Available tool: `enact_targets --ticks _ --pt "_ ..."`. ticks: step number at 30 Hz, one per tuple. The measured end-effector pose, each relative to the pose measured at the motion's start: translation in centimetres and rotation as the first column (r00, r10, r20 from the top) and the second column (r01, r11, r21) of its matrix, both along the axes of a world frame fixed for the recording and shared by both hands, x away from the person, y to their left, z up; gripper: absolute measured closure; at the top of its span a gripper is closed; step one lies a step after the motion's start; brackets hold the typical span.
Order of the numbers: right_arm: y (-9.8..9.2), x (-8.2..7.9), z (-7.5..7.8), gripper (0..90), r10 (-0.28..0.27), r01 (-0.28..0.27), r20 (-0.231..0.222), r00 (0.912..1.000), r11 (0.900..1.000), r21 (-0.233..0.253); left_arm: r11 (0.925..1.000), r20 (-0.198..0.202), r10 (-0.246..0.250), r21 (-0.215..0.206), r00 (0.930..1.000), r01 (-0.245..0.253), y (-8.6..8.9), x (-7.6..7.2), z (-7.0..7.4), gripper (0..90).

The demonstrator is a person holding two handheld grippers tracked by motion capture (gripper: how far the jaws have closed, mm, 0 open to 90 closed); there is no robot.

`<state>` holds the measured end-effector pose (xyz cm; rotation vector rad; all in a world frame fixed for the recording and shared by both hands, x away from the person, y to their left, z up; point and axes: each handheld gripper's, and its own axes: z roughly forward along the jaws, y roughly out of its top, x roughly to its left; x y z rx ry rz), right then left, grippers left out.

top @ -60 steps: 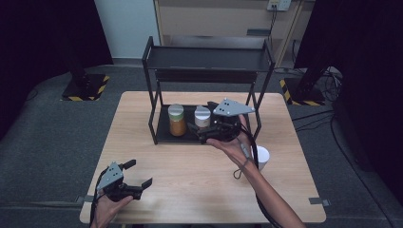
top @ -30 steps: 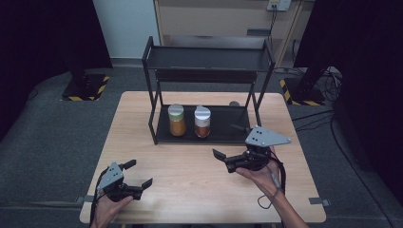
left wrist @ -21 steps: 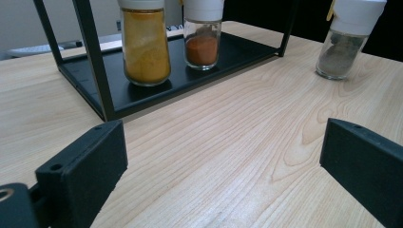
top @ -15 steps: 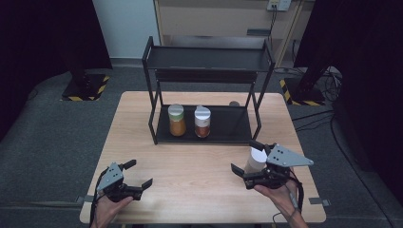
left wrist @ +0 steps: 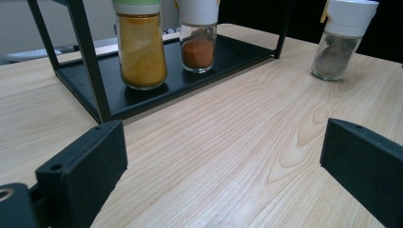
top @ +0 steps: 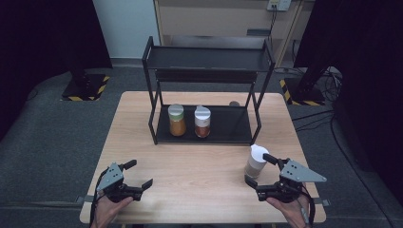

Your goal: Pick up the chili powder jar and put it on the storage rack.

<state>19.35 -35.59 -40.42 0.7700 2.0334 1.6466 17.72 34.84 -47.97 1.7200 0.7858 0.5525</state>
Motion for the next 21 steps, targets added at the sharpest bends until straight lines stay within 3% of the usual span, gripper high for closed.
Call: enact_targets --ticks 6,21 --pt "-0.7 -0.4 -1.2 5.1 -0.024 0.024 -0.029 0.9993 1.0 0.017 1.0 0.0 0.001 -0.003 1.0 -0.001 0.1 0.0 0.0 0.5" --pt "-1.8 -1.2 -3.1 5.3 -0.08 0.08 -0.066 0.9946 0.997 -0.003 1.0 0.003 0.008 -0.005 1.0 -0.008 0.1 -0.2 0.0 0.5"
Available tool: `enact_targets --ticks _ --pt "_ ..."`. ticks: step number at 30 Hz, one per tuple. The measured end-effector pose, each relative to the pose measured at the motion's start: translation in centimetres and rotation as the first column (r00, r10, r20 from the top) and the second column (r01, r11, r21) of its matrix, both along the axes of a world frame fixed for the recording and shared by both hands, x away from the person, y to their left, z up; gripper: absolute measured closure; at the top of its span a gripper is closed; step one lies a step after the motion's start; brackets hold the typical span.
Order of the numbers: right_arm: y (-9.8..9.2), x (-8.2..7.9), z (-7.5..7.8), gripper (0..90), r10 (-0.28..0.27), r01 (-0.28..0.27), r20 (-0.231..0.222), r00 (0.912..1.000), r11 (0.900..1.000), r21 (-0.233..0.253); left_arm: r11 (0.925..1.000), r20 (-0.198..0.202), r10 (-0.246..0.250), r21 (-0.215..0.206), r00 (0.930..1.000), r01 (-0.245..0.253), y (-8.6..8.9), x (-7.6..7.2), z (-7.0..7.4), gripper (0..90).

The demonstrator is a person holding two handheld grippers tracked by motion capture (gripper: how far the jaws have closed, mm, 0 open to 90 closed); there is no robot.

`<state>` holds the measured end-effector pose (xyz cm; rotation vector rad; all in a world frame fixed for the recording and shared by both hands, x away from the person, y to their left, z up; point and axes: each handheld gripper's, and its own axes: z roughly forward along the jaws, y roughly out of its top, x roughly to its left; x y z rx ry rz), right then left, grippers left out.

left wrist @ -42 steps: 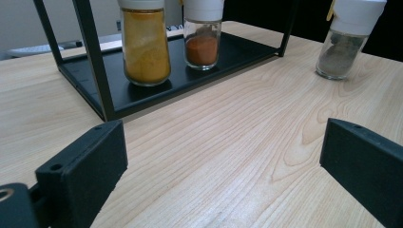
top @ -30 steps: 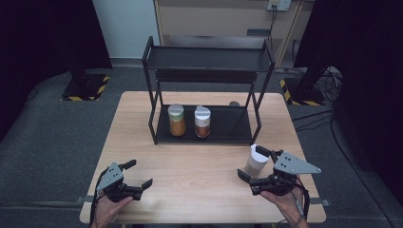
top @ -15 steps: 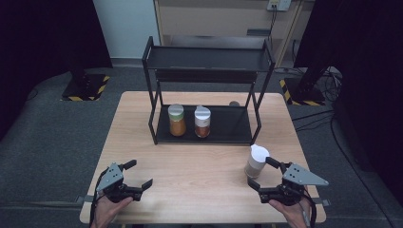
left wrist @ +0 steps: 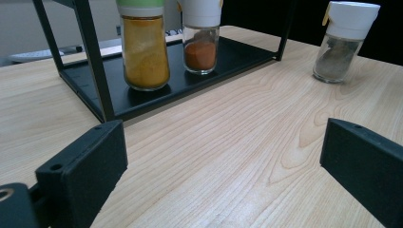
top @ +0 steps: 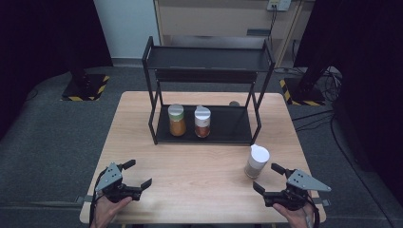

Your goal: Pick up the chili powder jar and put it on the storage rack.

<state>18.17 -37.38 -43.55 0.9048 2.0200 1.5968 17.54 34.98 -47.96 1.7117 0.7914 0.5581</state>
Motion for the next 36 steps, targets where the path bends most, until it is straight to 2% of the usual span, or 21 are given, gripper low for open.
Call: enact_targets --ticks 9,12,16,36 --pt "-0.5 -0.2 -1.0 5.5 -0.019 0.019 -0.007 0.9998 1.0 0.013 1.0 0.003 0.0 -0.002 1.0 0.0 0.1 0.0 0.0 0.5" --pt "-0.4 -0.2 -1.2 5.6 -0.022 0.022 -0.005 0.9997 1.0 0.0 1.0 0.003 -0.001 0.0 1.0 0.001 0.0 0.0 0.0 0.5" --pt "-0.1 -0.4 -1.3 6.1 -0.034 0.035 0.013 0.9993 0.999 -0.04 1.0 0.003 -0.002 -0.001 1.0 0.002 0.0 0.0 0.0 0.5" --pt "-0.3 -0.2 -2.0 6.1 -0.027 0.027 0.005 0.9996 0.999 -0.033 0.9999 0.006 -0.016 -0.002 0.9998 0.016 0.0 0.1 -0.1 0.6"
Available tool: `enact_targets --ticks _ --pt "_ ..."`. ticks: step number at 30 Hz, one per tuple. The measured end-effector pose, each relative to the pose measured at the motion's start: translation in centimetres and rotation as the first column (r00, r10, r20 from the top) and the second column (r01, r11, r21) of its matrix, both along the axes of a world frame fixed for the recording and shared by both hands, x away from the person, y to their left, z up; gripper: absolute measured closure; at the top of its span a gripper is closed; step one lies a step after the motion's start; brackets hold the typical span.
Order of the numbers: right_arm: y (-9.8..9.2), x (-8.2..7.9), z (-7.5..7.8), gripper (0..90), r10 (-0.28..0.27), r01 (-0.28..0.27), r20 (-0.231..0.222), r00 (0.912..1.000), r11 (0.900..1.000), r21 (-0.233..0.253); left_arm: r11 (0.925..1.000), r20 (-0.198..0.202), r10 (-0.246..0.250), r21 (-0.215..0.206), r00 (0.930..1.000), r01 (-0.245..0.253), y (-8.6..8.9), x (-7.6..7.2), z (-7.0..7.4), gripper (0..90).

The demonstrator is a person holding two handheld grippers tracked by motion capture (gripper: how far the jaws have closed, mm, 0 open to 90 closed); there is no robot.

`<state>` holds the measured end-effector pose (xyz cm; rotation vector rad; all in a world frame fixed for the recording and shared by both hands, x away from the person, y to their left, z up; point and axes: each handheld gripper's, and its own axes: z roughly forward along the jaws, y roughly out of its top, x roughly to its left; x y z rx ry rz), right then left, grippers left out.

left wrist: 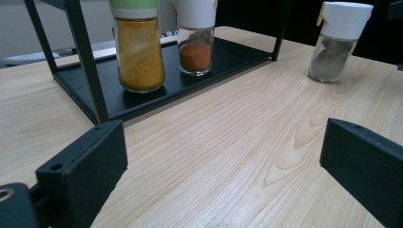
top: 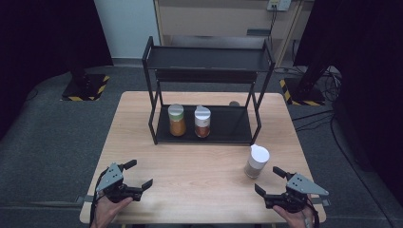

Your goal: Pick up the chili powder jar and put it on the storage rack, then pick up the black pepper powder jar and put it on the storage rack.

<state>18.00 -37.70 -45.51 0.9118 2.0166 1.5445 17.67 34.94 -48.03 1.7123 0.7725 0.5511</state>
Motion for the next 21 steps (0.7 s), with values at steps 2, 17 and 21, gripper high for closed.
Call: enact_targets --ticks 2,17,21 --pt "0.0 0.0 0.0 6.1 0.0 0.0 0.001 1.0 1.0 -0.002 1.0 -0.001 -0.001 -0.001 1.0 0.001 0.0 0.1 0.0 0.6" --pt "-0.1 -0.2 0.5 4.8 -0.034 0.034 -0.004 0.9994 0.999 0.022 1.0 -0.005 0.006 -0.004 1.0 -0.006 0.1 0.0 0.0 0.6" --pt "-0.1 0.0 1.2 4.1 -0.035 0.035 -0.01 0.9993 0.999 0.018 1.0 -0.007 0.007 -0.003 1.0 -0.007 0.1 0.0 0.0 0.6"
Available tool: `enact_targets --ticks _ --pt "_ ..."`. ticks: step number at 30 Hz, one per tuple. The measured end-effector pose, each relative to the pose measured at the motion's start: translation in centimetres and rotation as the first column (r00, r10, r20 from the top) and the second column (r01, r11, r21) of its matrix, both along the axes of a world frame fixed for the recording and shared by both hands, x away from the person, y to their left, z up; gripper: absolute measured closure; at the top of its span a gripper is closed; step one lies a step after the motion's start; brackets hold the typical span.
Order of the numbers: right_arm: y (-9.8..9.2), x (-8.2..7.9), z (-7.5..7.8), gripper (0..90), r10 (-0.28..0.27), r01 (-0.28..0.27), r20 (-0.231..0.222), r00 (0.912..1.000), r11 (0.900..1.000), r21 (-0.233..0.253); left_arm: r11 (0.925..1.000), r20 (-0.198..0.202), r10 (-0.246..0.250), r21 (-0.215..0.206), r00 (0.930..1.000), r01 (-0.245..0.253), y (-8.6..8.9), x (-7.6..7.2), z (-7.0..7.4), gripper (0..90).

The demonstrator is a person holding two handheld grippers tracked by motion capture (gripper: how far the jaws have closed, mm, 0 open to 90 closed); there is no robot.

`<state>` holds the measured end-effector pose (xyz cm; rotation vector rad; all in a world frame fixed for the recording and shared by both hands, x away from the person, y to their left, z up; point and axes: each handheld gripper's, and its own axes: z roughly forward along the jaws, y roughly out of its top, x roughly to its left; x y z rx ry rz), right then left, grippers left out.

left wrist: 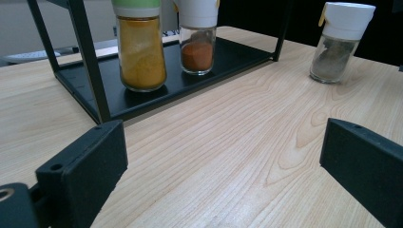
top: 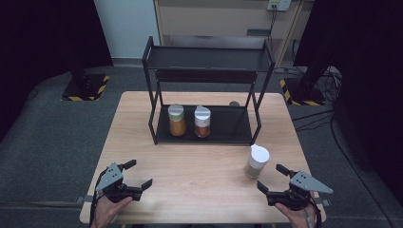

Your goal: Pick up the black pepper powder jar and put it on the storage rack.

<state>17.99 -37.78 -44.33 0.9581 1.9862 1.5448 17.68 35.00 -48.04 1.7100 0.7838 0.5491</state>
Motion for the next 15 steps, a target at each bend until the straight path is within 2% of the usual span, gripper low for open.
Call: enact_targets --ticks 5,15 --pt "0.0 0.3 0.8 3.2 -0.003 0.003 -0.012 0.9999 1.0 -0.005 1.0 -0.001 0.001 -0.001 1.0 -0.001 0.0 0.0 0.0 0.6" --pt "-0.2 1.0 2.6 3.7 -0.012 0.012 -0.008 0.9999 1.0 -0.027 1.0 -0.002 0.002 0.0 1.0 -0.002 0.0 0.0 0.0 0.6"
